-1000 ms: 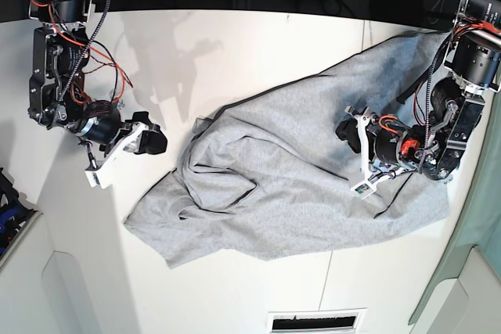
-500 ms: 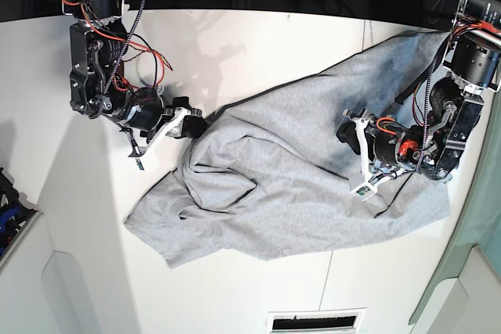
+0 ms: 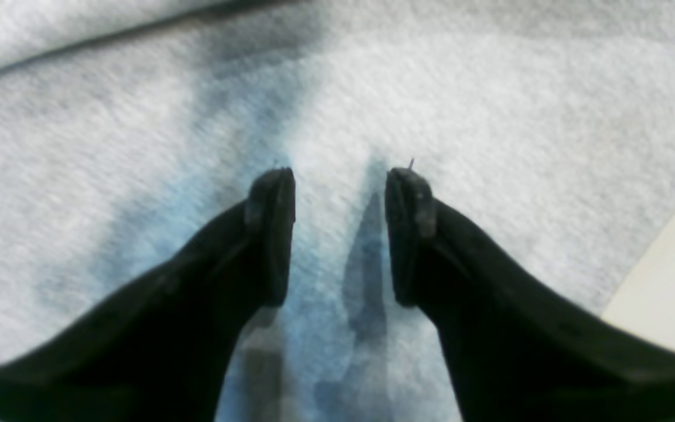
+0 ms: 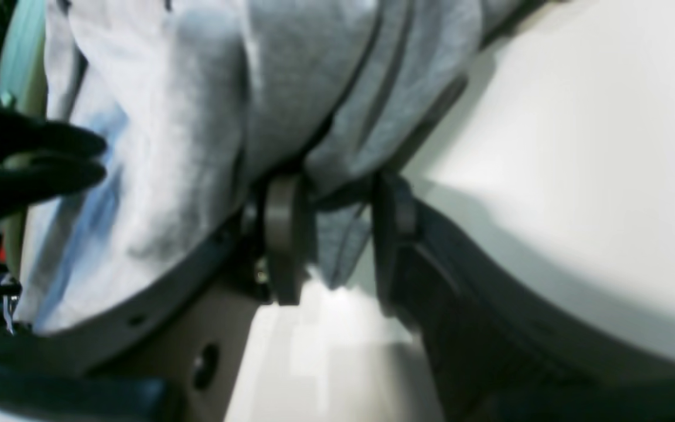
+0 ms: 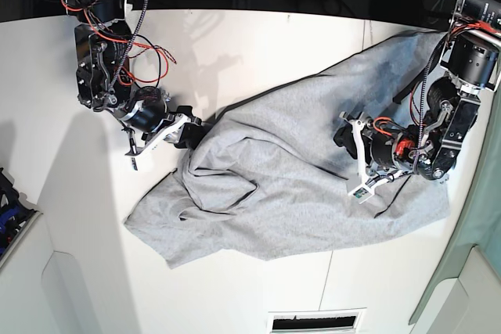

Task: Layout the t-shirt on the table in an organized manner, then fold the t-shirt properly
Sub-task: 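Pull the shirt apart with both grippers, stretching it across the table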

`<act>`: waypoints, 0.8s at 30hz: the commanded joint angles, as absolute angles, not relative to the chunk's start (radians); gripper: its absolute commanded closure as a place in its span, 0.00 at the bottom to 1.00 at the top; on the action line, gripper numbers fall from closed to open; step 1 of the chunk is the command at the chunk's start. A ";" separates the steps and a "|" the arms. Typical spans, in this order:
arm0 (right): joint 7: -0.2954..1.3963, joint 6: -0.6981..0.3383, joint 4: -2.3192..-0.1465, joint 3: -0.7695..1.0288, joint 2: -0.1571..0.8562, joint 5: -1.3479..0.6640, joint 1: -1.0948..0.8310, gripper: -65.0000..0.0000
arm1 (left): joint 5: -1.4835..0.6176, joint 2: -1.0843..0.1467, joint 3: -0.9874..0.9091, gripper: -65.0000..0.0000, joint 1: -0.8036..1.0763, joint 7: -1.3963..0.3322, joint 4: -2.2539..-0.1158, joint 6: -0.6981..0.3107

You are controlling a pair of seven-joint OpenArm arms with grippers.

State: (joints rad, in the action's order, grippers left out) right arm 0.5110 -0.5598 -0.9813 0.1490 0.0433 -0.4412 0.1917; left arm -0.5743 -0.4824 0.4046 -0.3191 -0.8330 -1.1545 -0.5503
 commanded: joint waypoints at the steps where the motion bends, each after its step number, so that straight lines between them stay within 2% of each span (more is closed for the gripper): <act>1: 0.545 -0.521 -0.971 0.148 0.046 -0.396 0.193 0.78 | -0.583 -0.493 0.397 0.57 -0.346 -0.831 -1.170 -0.550; 4: 0.546 -0.536 -0.971 0.148 0.047 -0.396 0.193 1.00 | -0.583 -0.494 0.397 0.57 -0.346 -0.833 -1.170 -0.550; 11: 0.555 -0.570 -1.018 0.149 0.048 -0.397 0.193 1.00 | -0.572 -0.502 0.397 0.57 -0.345 -0.862 -1.170 -0.550; 17: 0.748 -0.569 -1.251 0.151 0.073 -0.421 0.185 1.00 | -0.485 -0.513 0.397 0.57 -0.346 -0.862 -1.156 -0.542; 20: 0.857 -0.569 -1.356 0.148 0.119 -0.503 0.191 1.00 | -0.480 -0.513 0.397 0.57 -0.345 -0.873 -1.118 -0.499; 24: 0.868 -0.565 -1.382 0.155 0.186 -0.633 0.185 1.00 | -0.480 -0.513 0.397 0.57 -0.346 -0.873 -1.011 -0.490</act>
State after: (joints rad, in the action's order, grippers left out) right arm 0.8806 -0.5606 -1.3674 0.1516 0.1810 -0.6159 0.1711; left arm -0.5220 -0.5011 0.3969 -0.3447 -0.8337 -1.0203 -0.5076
